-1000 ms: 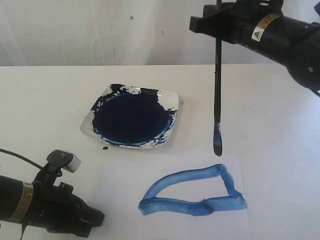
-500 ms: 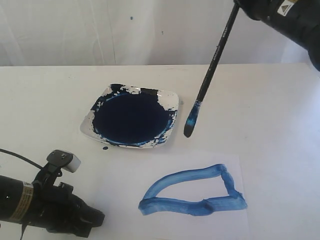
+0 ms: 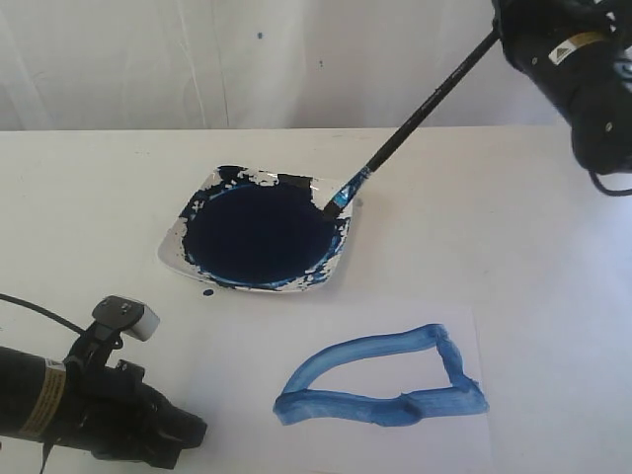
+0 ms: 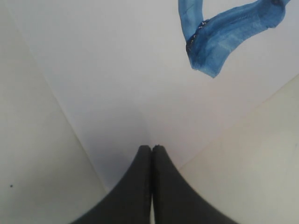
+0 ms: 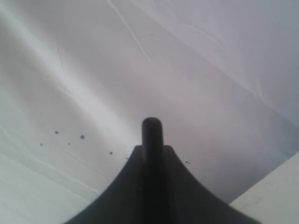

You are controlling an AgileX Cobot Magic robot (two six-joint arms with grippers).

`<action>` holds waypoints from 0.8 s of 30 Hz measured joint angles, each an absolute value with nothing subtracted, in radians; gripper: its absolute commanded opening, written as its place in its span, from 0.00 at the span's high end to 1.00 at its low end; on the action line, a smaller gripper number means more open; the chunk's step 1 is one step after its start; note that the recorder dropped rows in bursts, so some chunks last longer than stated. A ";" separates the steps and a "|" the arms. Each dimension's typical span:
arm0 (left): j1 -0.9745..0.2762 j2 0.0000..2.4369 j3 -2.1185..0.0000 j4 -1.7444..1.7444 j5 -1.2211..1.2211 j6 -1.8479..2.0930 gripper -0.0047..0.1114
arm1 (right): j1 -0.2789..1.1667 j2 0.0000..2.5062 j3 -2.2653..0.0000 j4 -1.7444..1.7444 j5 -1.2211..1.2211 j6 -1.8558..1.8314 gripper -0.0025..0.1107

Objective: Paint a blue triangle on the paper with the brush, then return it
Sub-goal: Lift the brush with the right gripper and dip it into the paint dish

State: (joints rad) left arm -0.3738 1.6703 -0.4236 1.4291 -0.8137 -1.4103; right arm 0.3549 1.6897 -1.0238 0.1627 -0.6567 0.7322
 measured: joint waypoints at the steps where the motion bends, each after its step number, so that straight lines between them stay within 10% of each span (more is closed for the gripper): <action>1: -0.374 1.670 -0.424 1.429 -0.814 -1.410 0.96 | 0.355 1.718 -1.028 0.165 -0.674 0.767 0.98; 24: -0.374 1.670 -0.424 1.429 -0.814 -1.410 0.96 | 0.355 2.179 -1.391 0.163 -0.691 1.025 0.98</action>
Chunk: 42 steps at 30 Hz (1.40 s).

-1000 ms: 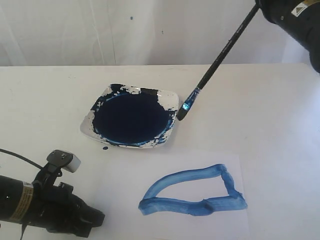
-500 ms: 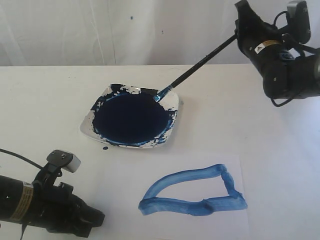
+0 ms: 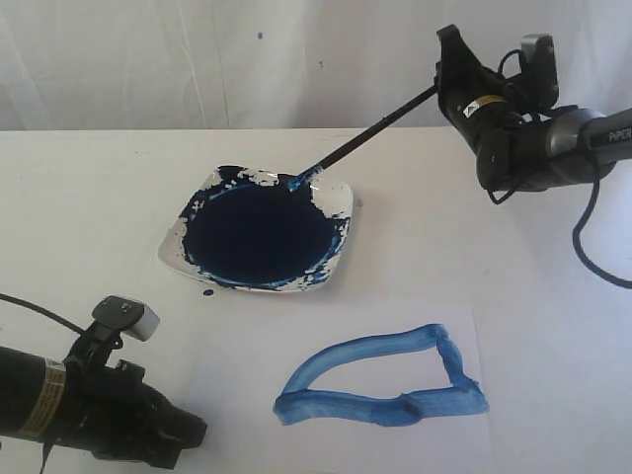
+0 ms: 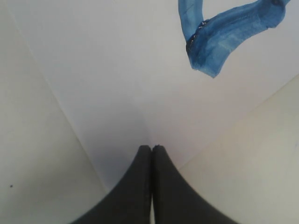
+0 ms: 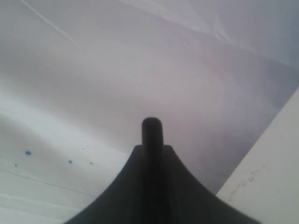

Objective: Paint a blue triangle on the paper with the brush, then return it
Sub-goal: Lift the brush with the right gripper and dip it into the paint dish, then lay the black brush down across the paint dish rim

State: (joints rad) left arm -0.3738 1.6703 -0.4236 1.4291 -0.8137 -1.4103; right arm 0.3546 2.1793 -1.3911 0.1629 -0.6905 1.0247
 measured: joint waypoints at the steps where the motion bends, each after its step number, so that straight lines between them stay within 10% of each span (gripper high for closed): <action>1: -0.374 1.670 -0.424 1.429 -0.814 -1.410 0.96 | 0.355 2.189 -1.395 0.163 -0.684 1.027 0.98; 42: -0.374 1.670 -0.424 1.429 -0.814 -1.410 0.96 | 0.383 2.292 -1.401 0.133 -0.471 1.030 0.98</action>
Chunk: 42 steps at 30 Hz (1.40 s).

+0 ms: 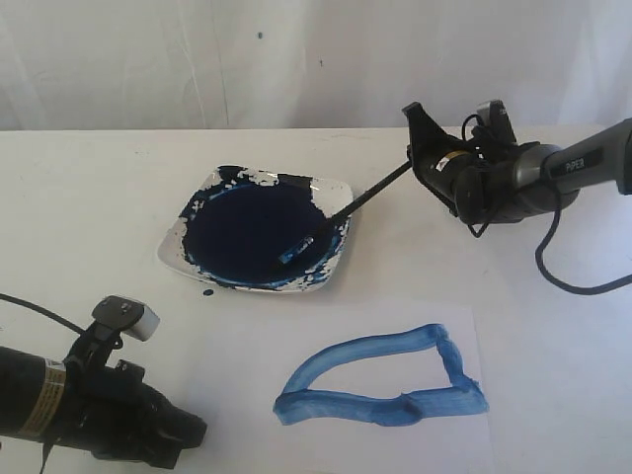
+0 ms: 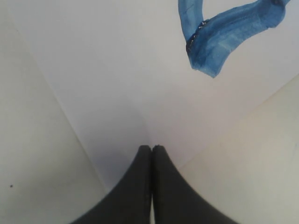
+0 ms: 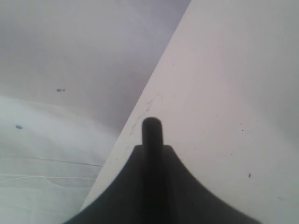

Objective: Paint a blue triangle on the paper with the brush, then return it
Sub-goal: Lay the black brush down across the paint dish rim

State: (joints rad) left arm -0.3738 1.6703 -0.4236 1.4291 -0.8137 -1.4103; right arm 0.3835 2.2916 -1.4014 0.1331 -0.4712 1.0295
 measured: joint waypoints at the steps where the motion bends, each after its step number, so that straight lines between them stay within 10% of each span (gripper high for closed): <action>1: -0.374 1.670 -0.424 1.429 -0.814 -1.410 0.96 | 0.384 2.293 -1.401 0.133 -0.471 1.030 0.98; 34: -0.374 1.670 -0.424 1.429 -0.814 -1.410 0.96 | 0.388 2.341 -1.403 0.157 -0.496 1.063 0.97; 42: -0.374 1.670 -0.424 1.429 -0.814 -1.410 0.96 | 0.388 2.343 -1.403 0.147 -0.496 1.052 0.79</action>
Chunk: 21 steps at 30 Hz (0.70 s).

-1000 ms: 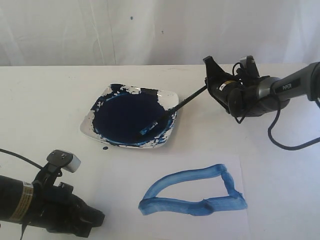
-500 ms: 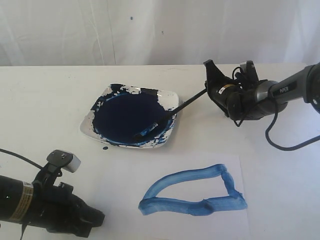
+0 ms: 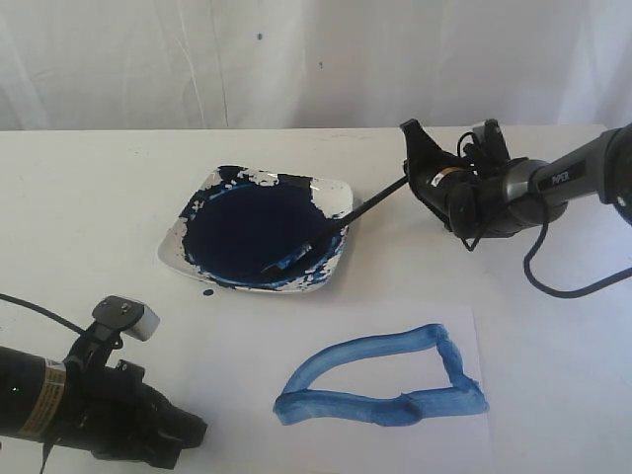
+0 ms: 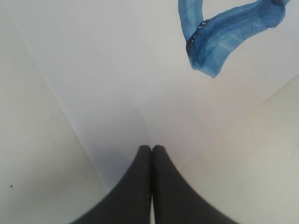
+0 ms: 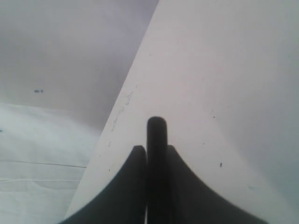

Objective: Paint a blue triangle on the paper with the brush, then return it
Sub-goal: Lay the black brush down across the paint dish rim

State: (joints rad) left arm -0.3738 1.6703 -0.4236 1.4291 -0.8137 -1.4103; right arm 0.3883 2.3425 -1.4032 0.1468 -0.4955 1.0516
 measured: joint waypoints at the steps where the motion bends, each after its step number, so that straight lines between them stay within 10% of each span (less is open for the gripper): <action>1: -0.374 1.670 -0.424 1.429 -0.814 -1.410 0.96 | 0.388 2.343 -1.403 0.145 -0.496 1.050 0.77; 21: -0.374 1.670 -0.424 1.429 -0.814 -1.410 0.96 | 0.392 2.348 -1.403 0.068 -0.532 1.055 0.49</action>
State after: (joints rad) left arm -0.3738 1.6703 -0.4236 1.4291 -0.8137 -1.4103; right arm 0.3919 2.3485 -1.4032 0.0676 -0.5318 1.0550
